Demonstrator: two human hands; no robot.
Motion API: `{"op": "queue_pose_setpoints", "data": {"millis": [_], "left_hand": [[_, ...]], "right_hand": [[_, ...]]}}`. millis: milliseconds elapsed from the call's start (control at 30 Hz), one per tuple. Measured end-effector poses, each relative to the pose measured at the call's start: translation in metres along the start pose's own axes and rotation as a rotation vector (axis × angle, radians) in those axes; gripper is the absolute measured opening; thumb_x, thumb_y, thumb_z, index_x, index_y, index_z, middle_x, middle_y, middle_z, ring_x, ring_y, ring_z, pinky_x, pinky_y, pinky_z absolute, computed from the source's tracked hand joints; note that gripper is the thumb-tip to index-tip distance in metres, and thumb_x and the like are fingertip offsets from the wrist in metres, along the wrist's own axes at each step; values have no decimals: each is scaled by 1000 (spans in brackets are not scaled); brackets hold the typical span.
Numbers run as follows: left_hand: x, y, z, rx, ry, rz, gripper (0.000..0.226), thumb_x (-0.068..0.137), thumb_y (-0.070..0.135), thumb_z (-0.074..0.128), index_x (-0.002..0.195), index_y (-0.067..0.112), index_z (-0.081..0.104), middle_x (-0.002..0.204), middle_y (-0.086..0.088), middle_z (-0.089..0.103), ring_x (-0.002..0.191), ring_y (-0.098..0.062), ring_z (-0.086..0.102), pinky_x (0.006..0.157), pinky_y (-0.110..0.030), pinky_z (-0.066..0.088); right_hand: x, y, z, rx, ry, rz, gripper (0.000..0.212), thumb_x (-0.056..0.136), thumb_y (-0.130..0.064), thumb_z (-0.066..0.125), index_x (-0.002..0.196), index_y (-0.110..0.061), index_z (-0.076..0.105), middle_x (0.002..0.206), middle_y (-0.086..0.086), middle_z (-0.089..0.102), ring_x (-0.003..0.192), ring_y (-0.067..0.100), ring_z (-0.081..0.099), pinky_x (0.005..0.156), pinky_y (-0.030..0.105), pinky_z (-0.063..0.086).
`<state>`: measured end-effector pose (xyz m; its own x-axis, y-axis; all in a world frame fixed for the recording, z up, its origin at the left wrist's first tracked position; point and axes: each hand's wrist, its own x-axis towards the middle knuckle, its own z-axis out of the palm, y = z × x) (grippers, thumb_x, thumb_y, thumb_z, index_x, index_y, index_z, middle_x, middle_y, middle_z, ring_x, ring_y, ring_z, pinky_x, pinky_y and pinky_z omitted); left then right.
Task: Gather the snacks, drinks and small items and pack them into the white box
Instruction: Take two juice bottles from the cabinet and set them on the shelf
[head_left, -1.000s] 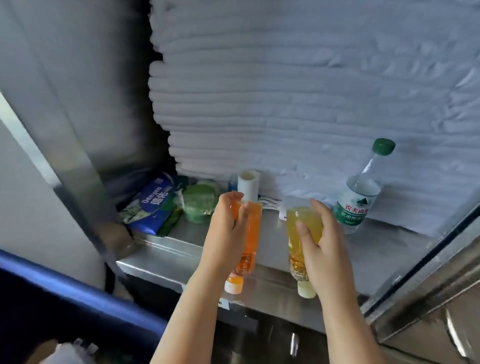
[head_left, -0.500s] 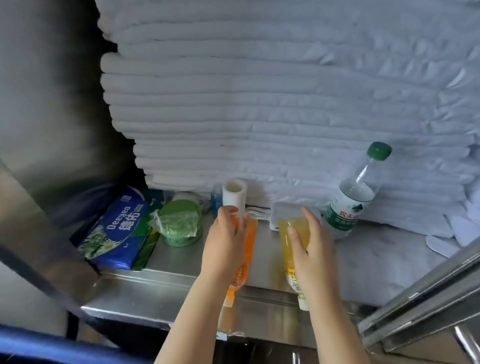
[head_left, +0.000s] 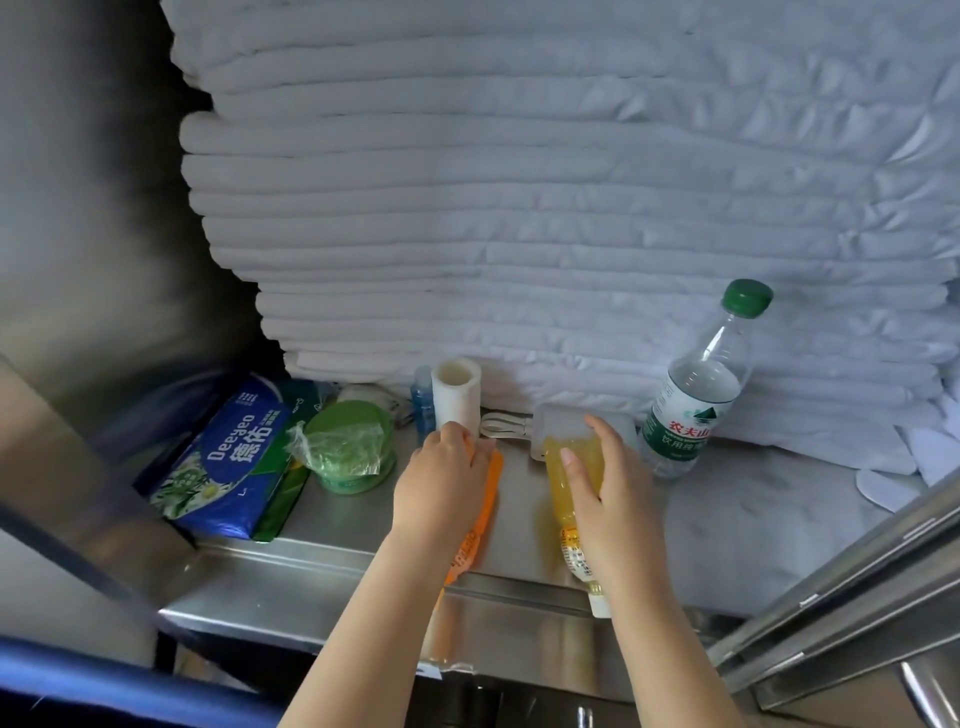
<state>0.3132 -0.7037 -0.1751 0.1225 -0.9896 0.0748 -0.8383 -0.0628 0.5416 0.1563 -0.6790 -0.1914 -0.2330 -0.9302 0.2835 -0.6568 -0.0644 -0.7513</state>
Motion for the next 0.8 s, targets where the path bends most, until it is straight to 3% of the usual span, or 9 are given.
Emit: {"op": "queue_pose_setpoints", "data": {"millis": [133,267,400,500,633,800], "left_hand": [[1,-2,-4,43,62,83,38,97,37,43,127,16,49,125,-5,52,115,-23,45,78,-32,43],[-7,-4,-6,18,79,226,27,95,30,45,119,21,55,119,1,55,110,-19,44,81,-34,44],[-15,-3,-3,100,83,303,28,95,28,44,121,24,54,124,7,52,113,-17,43,85,-31,42],[-16,2,-3,202,77,428,33,93,22,46,125,26,53,131,10,48,123,-14,39,95,-28,32],[-22,16,1,204,-58,679,46,87,10,51,130,26,53,133,8,50,127,-16,39,103,-28,26],[-27,18,15,218,-246,731,65,87,5,47,144,33,32,148,7,33,132,-16,32,103,-33,33]], "right_hand": [[3,1,-1,-19,-80,13,50,94,-37,50,140,-23,39,138,-1,44,129,14,38,102,26,30],[2,6,-2,1,-197,73,44,94,-33,52,137,-26,42,139,-4,41,126,10,42,91,20,30],[4,9,-10,-9,-186,81,42,94,-32,52,135,-23,45,136,-2,44,126,13,42,98,24,31],[0,12,-23,23,-172,59,38,94,-29,53,131,-23,48,131,-4,48,122,10,44,95,21,33],[-20,21,-38,92,-180,42,29,94,-28,53,122,-33,52,122,-17,52,112,-2,47,88,20,37],[-53,26,-51,120,-126,-111,28,92,-17,55,118,-26,57,124,-16,52,119,1,47,103,34,40]]}}
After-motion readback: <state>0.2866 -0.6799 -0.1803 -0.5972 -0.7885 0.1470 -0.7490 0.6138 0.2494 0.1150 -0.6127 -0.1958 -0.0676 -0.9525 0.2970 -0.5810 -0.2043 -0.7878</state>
